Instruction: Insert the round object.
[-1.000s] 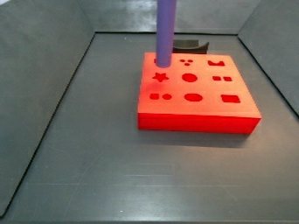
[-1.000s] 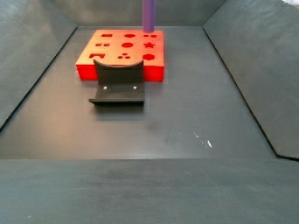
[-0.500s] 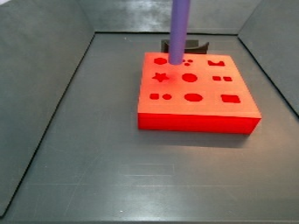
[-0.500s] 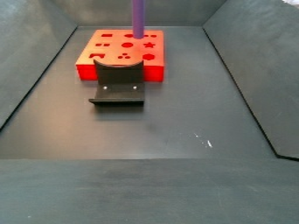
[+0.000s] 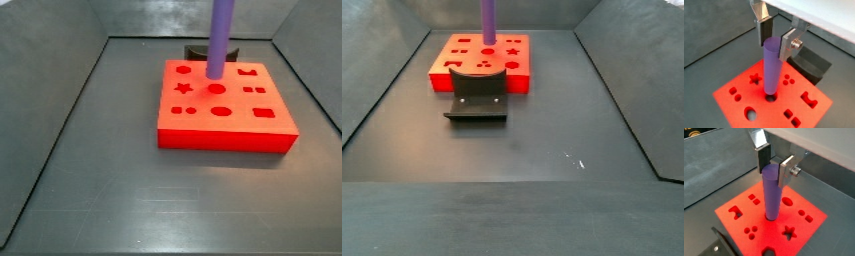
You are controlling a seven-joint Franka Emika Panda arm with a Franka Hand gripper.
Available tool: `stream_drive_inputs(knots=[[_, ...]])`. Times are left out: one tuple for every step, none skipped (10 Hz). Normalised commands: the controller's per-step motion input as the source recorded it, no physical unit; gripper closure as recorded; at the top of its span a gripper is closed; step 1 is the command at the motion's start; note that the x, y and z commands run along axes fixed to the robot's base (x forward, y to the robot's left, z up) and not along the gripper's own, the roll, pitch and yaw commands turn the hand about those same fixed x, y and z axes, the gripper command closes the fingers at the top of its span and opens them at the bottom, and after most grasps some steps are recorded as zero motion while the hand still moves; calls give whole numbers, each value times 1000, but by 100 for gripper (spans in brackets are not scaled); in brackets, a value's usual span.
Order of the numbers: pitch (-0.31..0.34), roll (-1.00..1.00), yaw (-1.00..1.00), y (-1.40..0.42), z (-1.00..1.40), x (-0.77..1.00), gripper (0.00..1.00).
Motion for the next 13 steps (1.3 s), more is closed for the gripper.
stream_drive_inputs(knots=[[43, 254, 23, -34, -200, 709, 100], [54, 239, 6, 0, -157, 620, 100], [66, 220, 31, 0, -134, 560, 100], [73, 190, 0, -171, -97, 31, 100], [67, 196, 0, -211, -74, 0, 100], [36, 156, -6, -183, -100, -80, 100], [14, 136, -37, -60, -183, -146, 100], [13, 109, -100, 0, -183, -260, 100], [0, 43, -46, -51, -149, -106, 100], [0, 14, -49, -23, -123, -134, 100], [0, 29, 0, -231, -34, 0, 100], [0, 66, 0, -234, -60, 29, 100], [0, 19, 0, 0, -77, 0, 100]])
